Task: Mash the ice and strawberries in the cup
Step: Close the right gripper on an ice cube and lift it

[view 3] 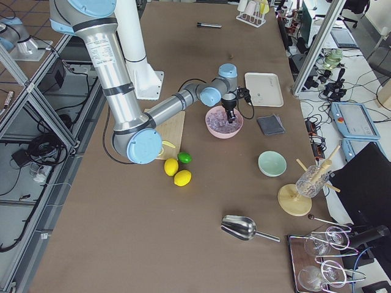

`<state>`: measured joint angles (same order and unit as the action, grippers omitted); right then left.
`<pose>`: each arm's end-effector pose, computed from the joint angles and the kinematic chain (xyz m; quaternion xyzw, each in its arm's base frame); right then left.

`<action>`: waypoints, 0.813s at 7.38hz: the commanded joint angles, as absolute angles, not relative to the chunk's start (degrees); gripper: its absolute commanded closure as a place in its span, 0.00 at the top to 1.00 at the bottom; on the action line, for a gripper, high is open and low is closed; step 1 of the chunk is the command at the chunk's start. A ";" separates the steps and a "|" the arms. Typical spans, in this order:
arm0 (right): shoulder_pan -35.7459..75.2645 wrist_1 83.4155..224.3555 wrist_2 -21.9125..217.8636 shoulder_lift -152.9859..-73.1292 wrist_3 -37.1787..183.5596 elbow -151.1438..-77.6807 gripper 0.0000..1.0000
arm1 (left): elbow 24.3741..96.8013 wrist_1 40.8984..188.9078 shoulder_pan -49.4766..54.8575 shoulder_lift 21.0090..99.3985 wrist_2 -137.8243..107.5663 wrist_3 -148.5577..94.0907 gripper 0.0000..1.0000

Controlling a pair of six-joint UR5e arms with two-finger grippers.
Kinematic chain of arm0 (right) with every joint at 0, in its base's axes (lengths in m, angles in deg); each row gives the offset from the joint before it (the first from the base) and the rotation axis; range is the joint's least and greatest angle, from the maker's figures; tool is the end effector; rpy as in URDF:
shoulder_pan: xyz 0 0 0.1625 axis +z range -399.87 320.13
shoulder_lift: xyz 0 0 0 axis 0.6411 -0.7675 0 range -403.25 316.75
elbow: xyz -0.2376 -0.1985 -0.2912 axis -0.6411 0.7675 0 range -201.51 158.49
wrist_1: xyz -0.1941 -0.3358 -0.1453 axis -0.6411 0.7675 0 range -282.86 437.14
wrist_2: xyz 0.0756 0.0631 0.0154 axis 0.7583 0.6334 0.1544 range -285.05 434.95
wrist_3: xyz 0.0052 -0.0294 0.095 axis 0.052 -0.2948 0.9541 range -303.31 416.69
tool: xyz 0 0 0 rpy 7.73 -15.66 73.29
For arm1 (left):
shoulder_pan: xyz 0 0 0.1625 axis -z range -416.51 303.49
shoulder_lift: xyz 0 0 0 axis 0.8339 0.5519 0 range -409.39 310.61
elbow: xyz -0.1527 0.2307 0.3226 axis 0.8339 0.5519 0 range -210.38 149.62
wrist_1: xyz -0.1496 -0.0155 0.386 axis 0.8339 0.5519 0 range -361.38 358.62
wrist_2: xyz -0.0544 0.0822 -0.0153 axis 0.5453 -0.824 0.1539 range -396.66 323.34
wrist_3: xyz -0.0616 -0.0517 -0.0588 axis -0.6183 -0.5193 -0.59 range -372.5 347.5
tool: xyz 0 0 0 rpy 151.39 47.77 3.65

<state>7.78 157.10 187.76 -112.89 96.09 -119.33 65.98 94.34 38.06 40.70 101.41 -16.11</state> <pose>-0.3534 -0.5283 0.3862 0.1204 -0.3513 -0.0886 0.9243 -0.0989 -0.4956 0.5874 0.1002 0.4042 -0.0216 0.9089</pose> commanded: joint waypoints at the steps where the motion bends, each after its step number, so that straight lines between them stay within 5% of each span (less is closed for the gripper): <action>1: 7.33 157.38 187.45 -112.86 96.59 -119.24 0.70 | 65.86 94.34 38.07 40.70 101.41 -16.11 0.98; 6: 5.04 156.94 185.78 -113.82 101.43 -119.15 0.66 | 65.95 94.34 38.07 40.79 101.41 -16.11 0.98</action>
<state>5.02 156.95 186.08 -113.33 101.76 -119.18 65.88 94.34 38.06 40.83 101.42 -16.11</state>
